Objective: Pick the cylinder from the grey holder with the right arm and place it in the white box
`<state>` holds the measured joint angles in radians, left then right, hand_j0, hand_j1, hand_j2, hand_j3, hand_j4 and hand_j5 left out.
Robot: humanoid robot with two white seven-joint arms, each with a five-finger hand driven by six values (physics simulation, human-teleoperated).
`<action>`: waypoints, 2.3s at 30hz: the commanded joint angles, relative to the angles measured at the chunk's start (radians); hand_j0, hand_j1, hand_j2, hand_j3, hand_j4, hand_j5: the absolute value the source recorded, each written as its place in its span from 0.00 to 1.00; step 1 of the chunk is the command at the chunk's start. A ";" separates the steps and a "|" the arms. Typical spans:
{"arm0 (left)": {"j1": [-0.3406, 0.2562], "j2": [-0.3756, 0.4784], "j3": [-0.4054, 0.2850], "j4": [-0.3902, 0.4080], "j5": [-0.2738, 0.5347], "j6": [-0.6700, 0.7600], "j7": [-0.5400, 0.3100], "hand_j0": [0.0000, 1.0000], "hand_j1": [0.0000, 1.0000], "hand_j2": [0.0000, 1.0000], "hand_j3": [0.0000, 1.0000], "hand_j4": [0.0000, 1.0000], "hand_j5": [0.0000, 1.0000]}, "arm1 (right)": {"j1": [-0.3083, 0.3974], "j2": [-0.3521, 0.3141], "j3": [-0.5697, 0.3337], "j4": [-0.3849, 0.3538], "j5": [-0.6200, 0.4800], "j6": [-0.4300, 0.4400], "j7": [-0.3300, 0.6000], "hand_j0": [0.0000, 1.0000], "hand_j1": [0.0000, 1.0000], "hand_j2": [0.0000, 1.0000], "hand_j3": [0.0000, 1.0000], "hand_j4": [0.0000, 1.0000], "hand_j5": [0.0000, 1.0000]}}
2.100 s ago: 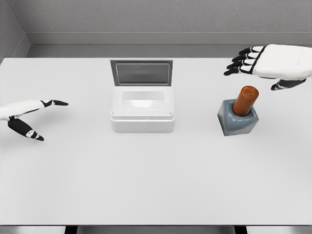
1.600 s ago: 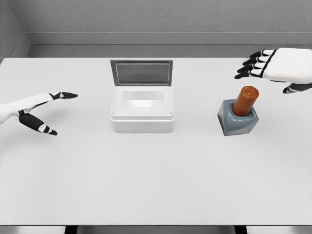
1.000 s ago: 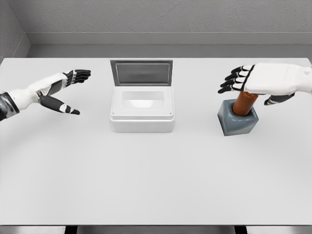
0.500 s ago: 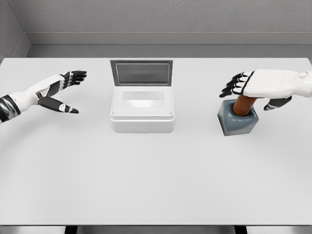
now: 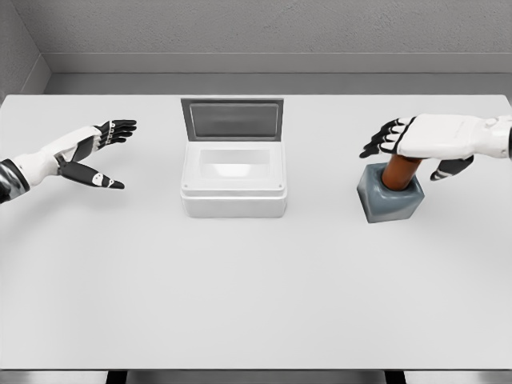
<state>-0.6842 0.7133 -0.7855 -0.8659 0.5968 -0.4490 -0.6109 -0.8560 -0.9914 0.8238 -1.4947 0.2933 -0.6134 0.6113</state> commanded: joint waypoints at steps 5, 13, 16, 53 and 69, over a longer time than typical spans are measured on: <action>0.000 0.000 0.002 -0.001 0.008 0.001 0.000 1.00 1.00 1.00 1.00 1.00 1.00 | 0.000 0.011 0.001 0.017 0.018 0.003 0.000 1.00 1.00 1.00 1.00 1.00 1.00; -0.003 0.032 0.000 0.001 0.011 -0.014 0.000 1.00 1.00 1.00 1.00 1.00 1.00 | 0.000 0.017 0.001 0.021 0.018 0.003 0.000 1.00 1.00 1.00 1.00 1.00 1.00; -0.002 0.032 -0.001 -0.001 0.009 -0.016 0.000 1.00 1.00 1.00 1.00 1.00 1.00 | 0.000 0.019 0.011 0.021 0.018 0.003 0.000 1.00 1.00 1.00 1.00 1.00 1.00; 0.008 0.025 -0.001 0.001 -0.011 -0.062 0.000 1.00 1.00 1.00 1.00 1.00 1.00 | -0.149 0.295 0.003 0.037 -0.028 0.003 0.000 0.12 0.12 0.12 0.12 0.12 0.12; 0.005 0.022 0.002 0.016 -0.012 -0.060 0.000 1.00 1.00 1.00 1.00 1.00 1.00 | -0.204 0.424 0.104 0.159 -0.005 0.003 0.000 0.20 0.20 0.20 0.20 0.20 0.20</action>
<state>-0.6796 0.7348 -0.7857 -0.8495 0.5777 -0.5106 -0.6110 -1.0600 -0.5729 0.9218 -1.3584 0.2917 -0.6143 0.6117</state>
